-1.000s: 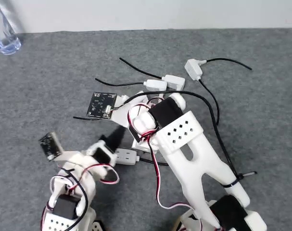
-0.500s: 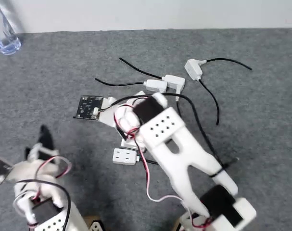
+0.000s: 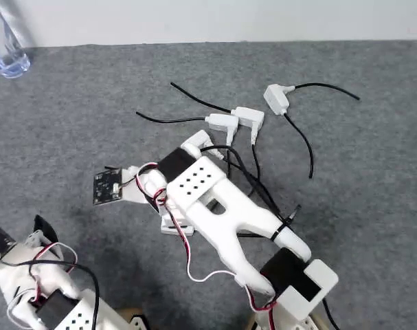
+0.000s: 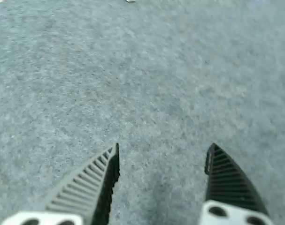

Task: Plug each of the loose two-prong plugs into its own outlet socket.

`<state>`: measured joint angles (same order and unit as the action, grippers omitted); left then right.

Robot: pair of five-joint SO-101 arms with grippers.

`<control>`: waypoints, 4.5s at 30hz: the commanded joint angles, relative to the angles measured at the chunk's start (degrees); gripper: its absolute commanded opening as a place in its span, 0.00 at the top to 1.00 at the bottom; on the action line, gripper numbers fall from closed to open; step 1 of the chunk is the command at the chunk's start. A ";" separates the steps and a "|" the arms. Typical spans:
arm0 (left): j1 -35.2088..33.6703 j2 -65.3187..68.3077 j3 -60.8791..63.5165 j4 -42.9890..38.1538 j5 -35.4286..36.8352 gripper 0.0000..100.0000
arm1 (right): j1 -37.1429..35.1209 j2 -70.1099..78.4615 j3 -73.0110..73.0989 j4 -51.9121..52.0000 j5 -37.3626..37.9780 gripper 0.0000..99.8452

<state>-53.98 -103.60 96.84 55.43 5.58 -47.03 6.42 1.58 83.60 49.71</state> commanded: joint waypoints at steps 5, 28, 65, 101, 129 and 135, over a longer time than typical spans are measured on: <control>1.05 -0.53 -0.40 1.85 -2.90 0.72 | -0.75 0.13 -2.81 -0.31 2.81 0.99; 1.05 -0.35 -0.40 1.85 -2.90 0.72 | -1.89 9.98 -12.04 0.04 2.73 0.99; 1.05 -0.35 -0.40 1.85 -2.90 0.72 | -2.86 14.29 -12.75 -0.31 3.52 0.99; 32.44 -0.62 -0.40 4.75 7.74 0.72 | 0.84 2.33 -21.71 11.74 -10.55 0.99; 37.45 -0.62 -0.40 3.69 33.93 0.72 | 15.52 -3.38 6.15 -5.58 -1.14 0.99; 37.63 -0.62 -0.40 3.87 33.93 0.72 | 20.18 -3.03 14.86 -14.46 3.87 0.99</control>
<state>-16.09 -103.60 96.84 60.09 39.16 -28.84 5.63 14.68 72.44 50.95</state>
